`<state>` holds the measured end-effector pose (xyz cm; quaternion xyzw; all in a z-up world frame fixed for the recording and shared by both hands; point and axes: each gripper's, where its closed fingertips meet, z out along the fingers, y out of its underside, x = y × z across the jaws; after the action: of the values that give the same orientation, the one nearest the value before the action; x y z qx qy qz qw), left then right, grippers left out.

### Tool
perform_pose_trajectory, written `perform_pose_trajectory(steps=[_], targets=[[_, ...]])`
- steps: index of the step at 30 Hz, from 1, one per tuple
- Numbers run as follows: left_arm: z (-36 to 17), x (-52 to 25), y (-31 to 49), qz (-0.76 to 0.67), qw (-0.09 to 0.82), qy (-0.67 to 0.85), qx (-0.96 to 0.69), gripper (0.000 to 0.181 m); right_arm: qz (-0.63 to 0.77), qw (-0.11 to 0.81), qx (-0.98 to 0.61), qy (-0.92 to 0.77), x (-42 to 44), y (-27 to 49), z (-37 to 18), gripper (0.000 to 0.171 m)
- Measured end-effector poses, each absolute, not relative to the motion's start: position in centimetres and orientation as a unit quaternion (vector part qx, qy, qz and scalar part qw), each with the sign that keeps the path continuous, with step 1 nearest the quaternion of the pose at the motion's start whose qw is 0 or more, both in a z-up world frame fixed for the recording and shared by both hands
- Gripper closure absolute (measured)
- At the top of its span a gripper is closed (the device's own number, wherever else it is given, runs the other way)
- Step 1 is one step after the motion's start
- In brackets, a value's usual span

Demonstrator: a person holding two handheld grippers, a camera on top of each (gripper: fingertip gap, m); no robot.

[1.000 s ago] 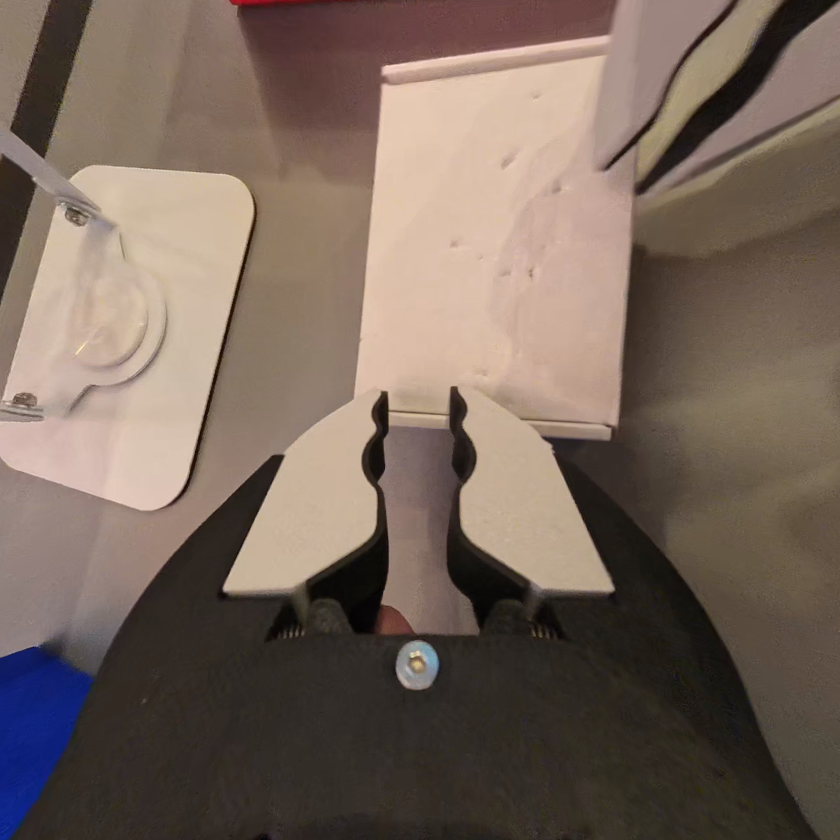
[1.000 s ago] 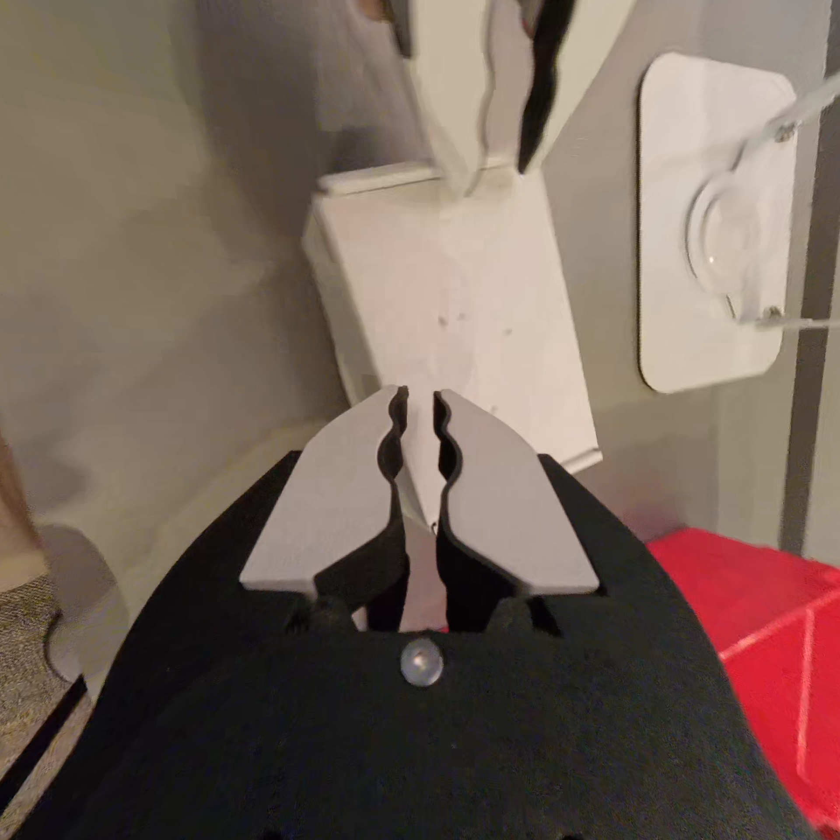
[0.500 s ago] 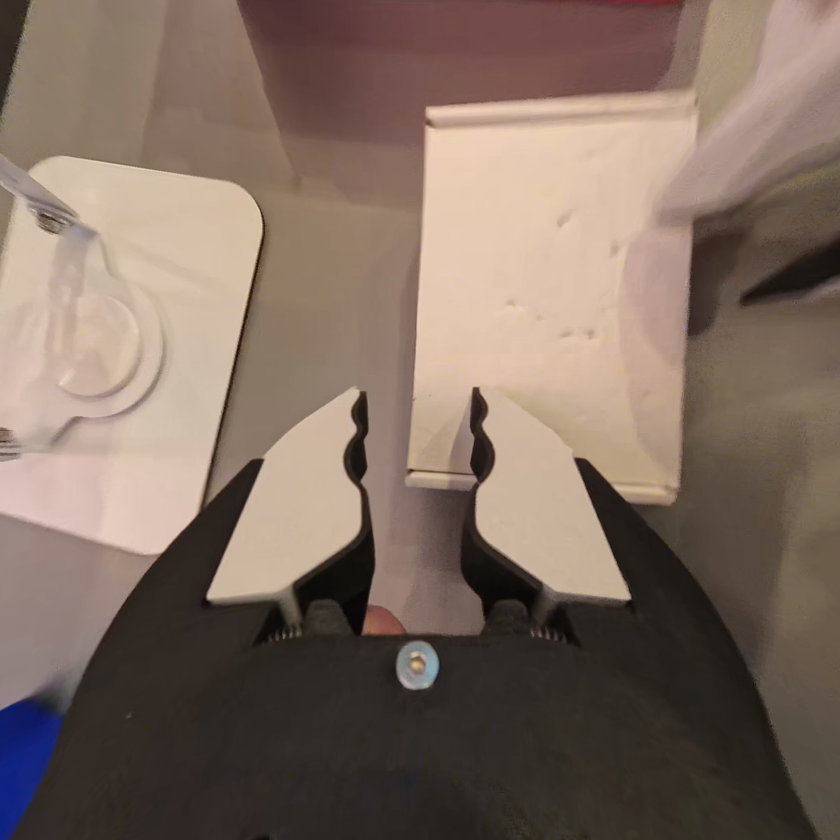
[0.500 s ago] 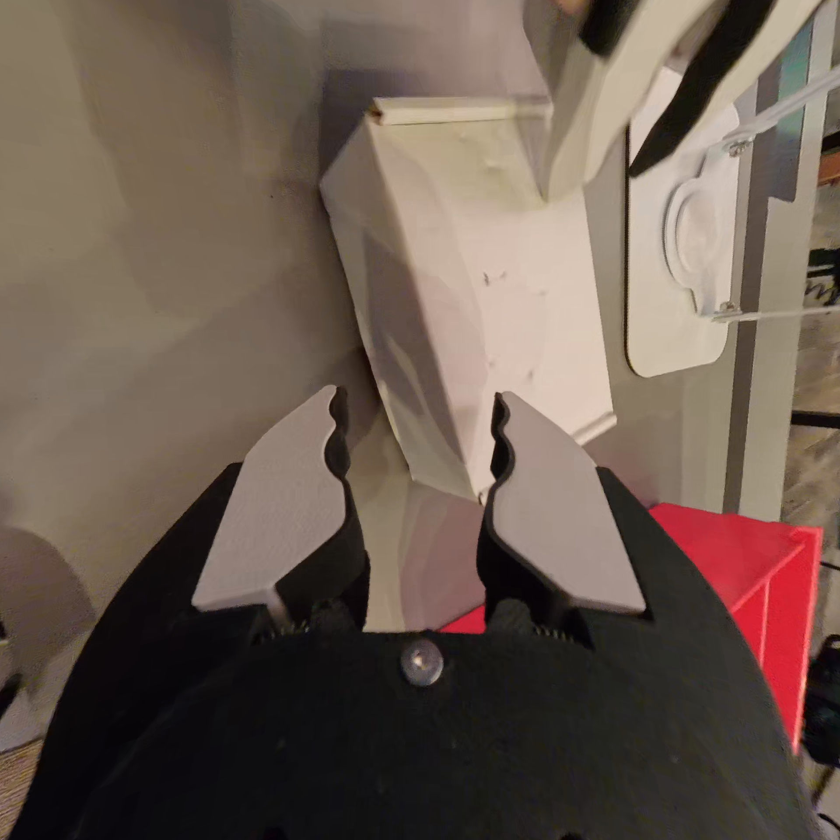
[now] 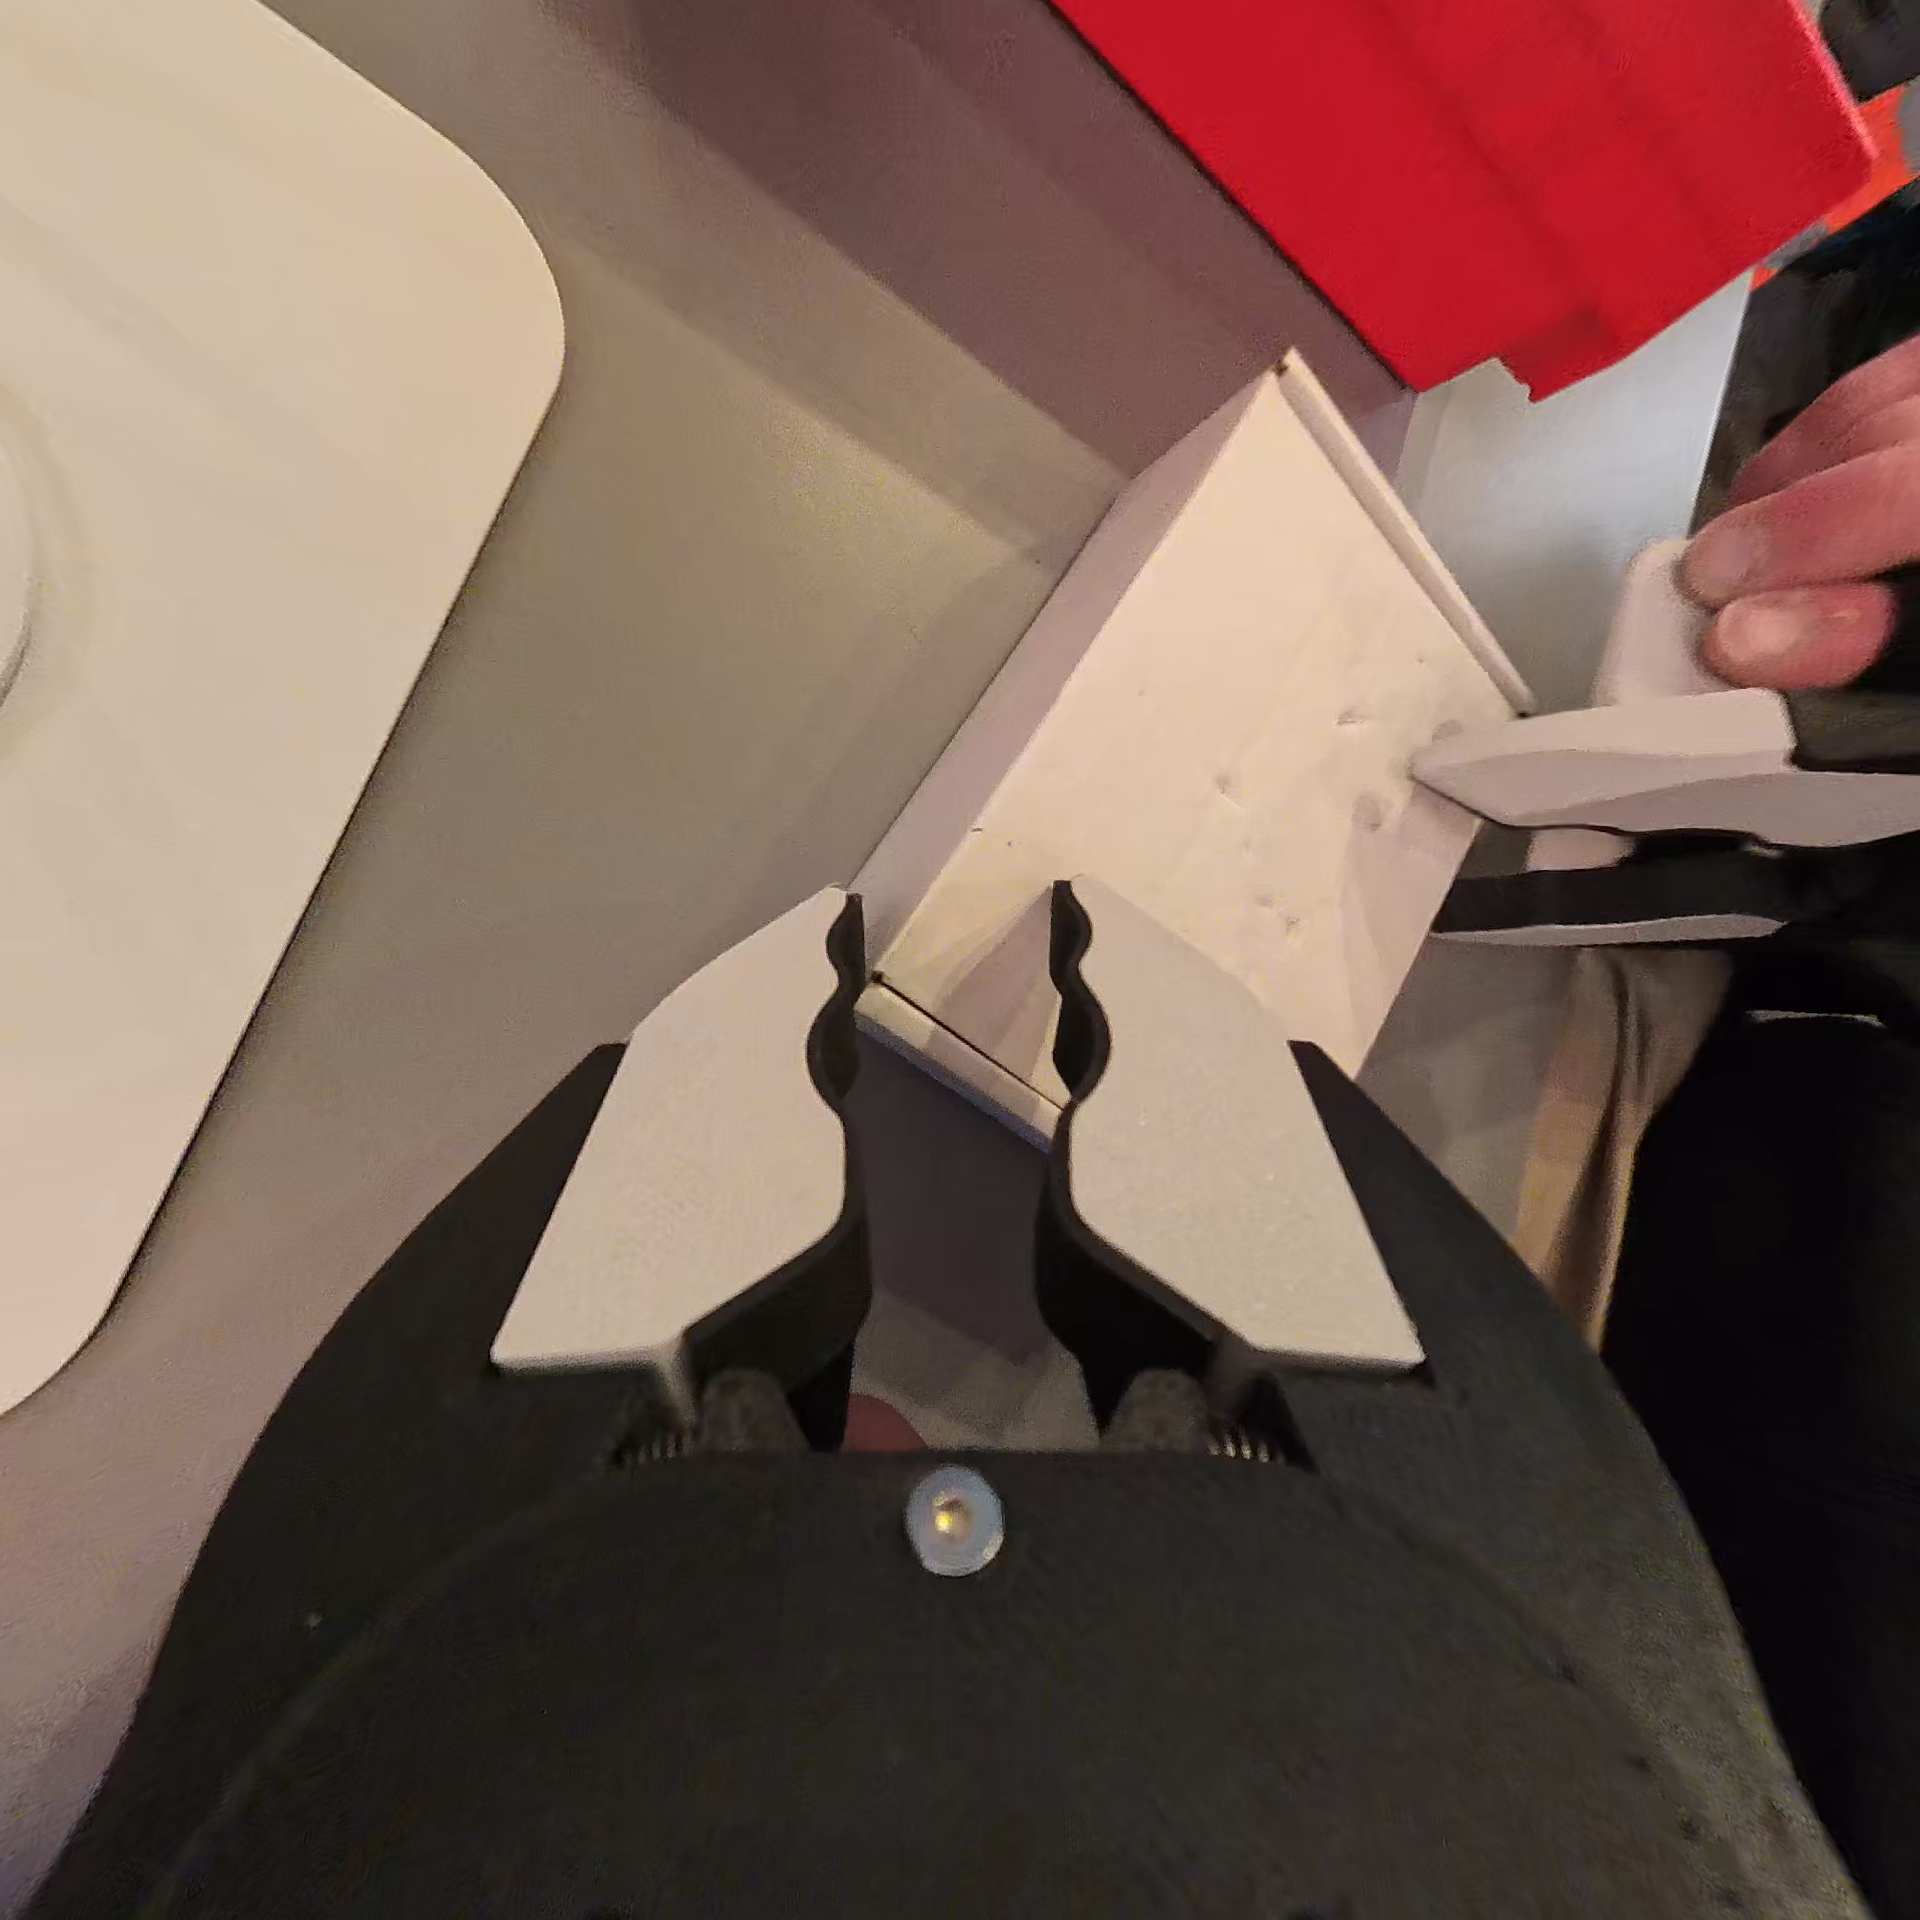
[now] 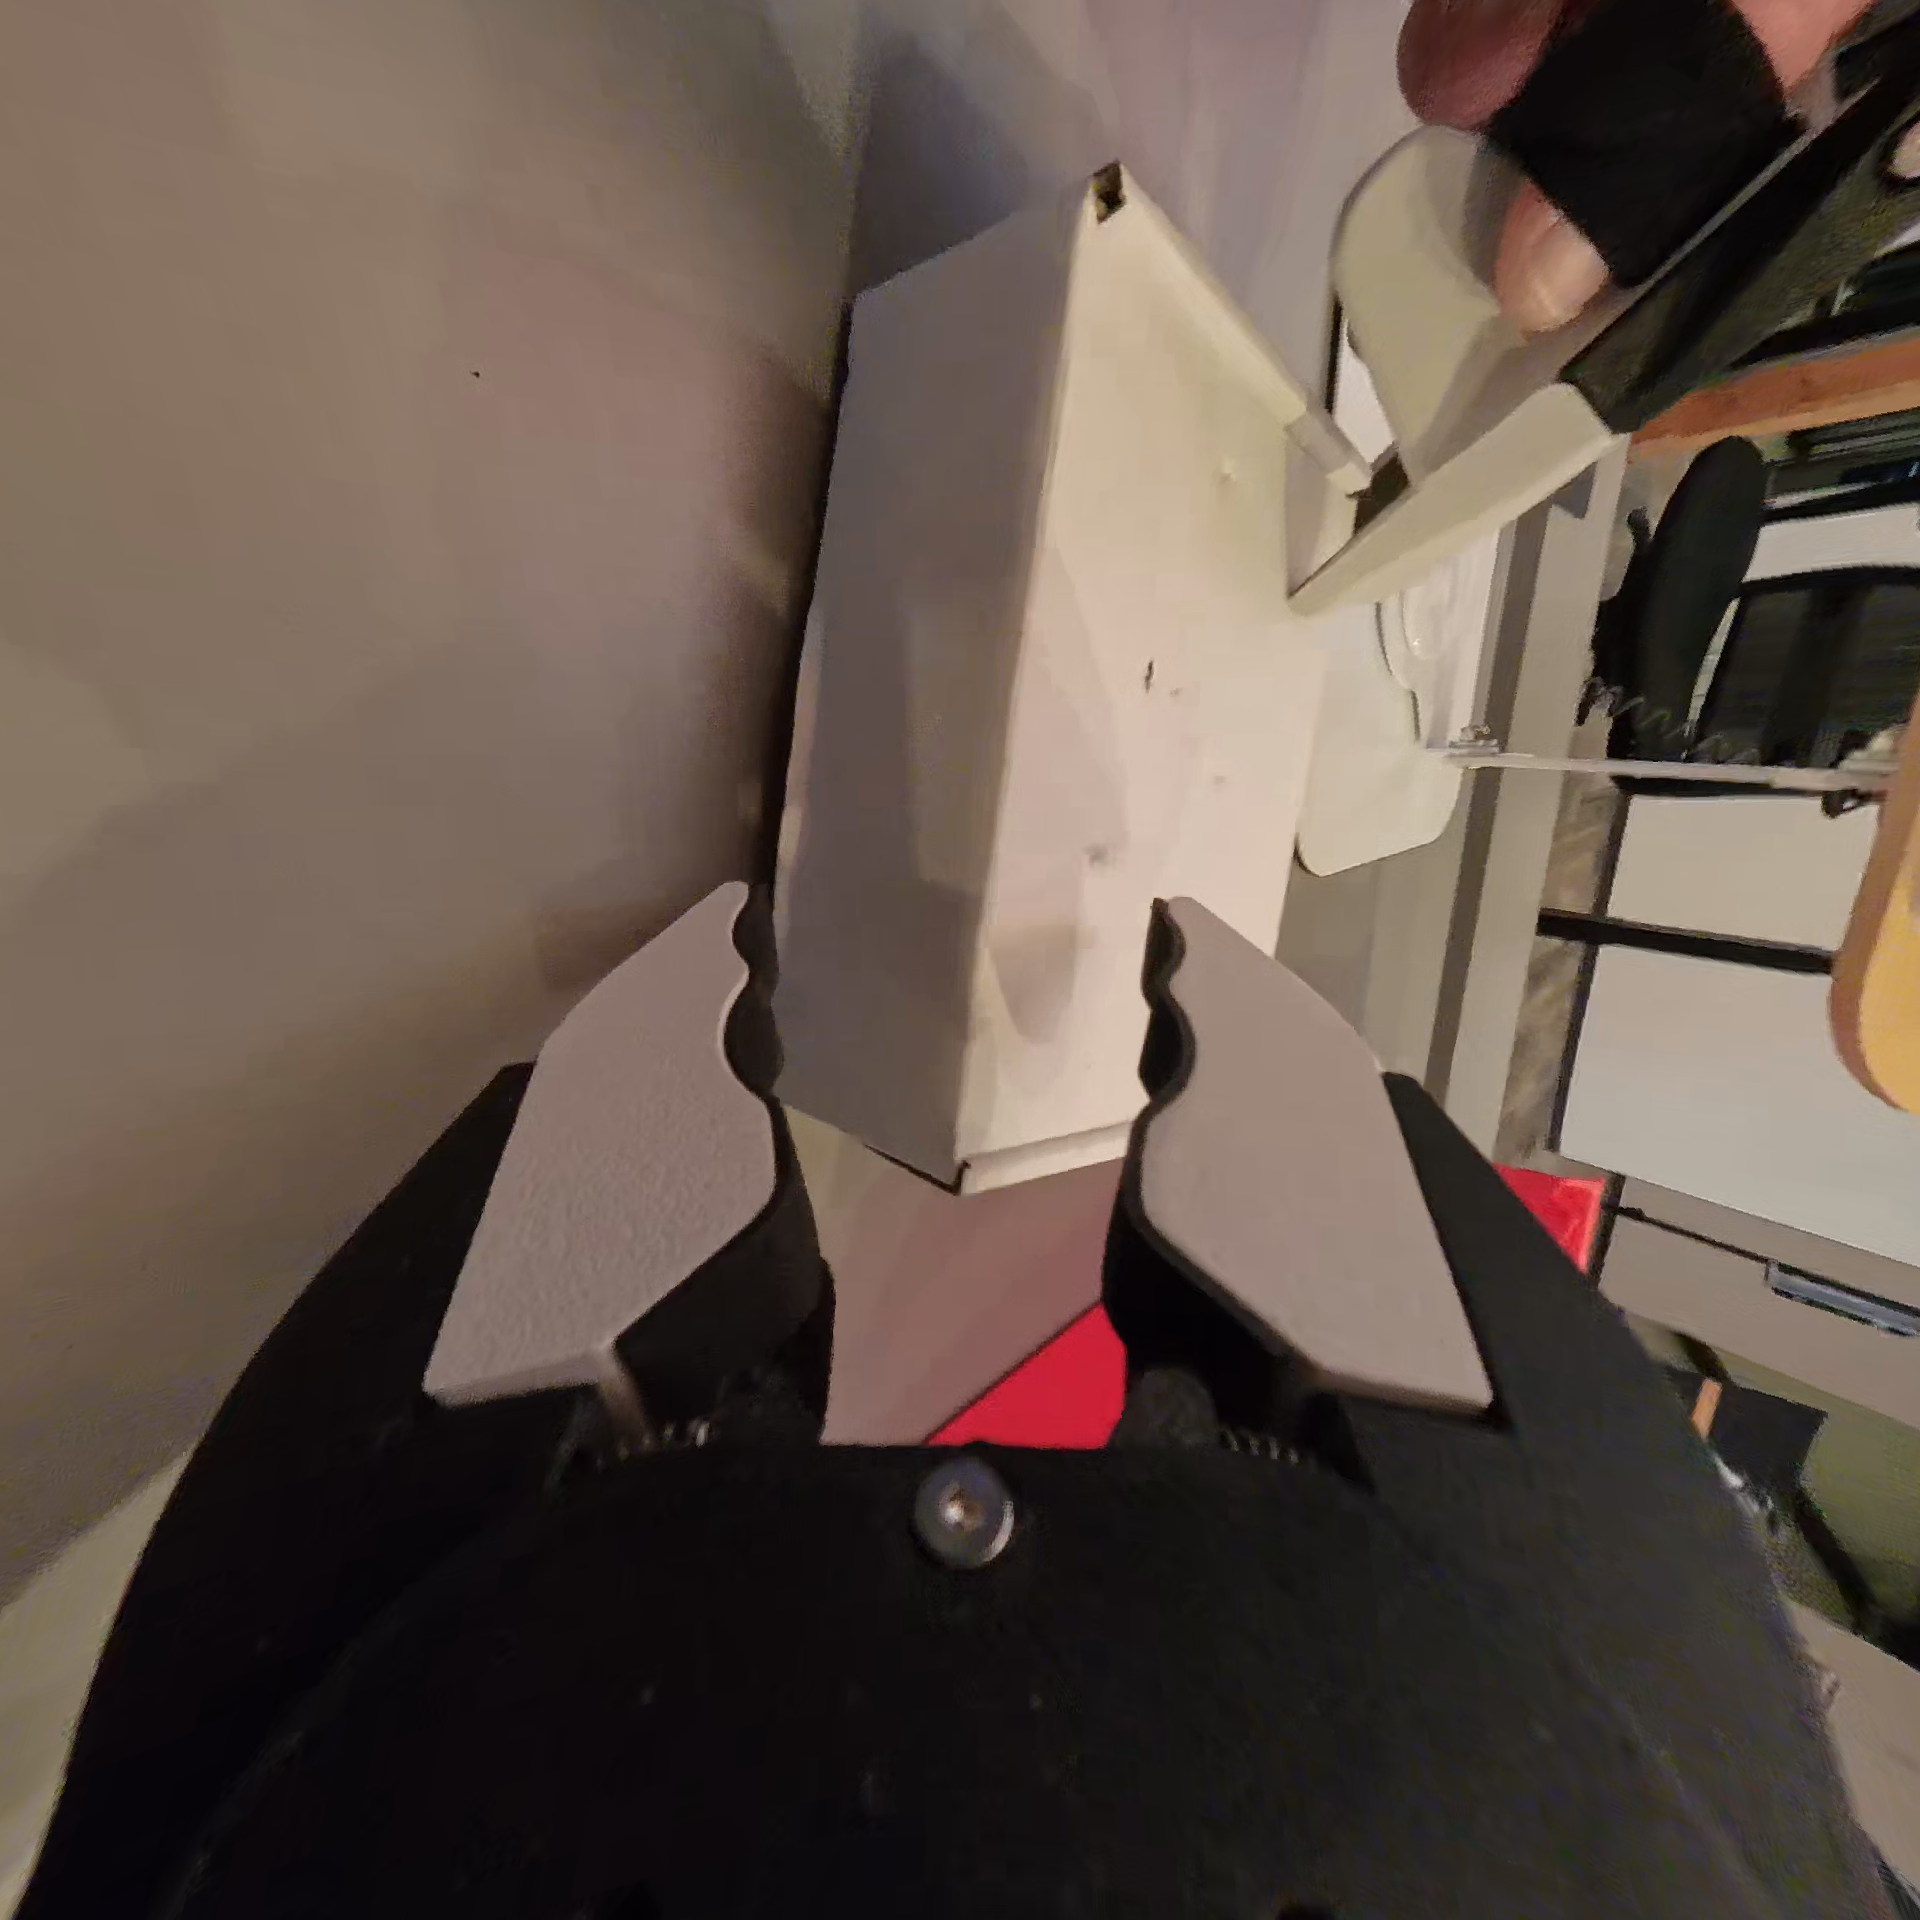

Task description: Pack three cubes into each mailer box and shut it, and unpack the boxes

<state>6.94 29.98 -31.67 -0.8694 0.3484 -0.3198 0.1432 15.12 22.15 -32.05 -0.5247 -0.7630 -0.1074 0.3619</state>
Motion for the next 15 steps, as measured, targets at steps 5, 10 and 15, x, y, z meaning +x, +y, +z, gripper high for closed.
perform_pose_trajectory(steps=[5, 10, 15], targets=[[-31.5, 6.9, 30.3, -0.309, 0.150, 0.363, -0.866, 0.144, -0.080, 0.337, -0.572, -0.744, 15.6, 23.4, -32.3, 0.117], [-30.3, 6.5, 28.6, -0.264, 0.219, 0.438, -0.831, 0.115, -0.005, 0.297, -0.596, -0.746, 15.6, 23.5, -31.8, 0.125], [-29.7, 6.0, 25.8, -0.209, 0.279, 0.512, -0.785, 0.106, 0.058, 0.255, -0.616, -0.743, 15.7, 23.9, -31.4, 0.131]])
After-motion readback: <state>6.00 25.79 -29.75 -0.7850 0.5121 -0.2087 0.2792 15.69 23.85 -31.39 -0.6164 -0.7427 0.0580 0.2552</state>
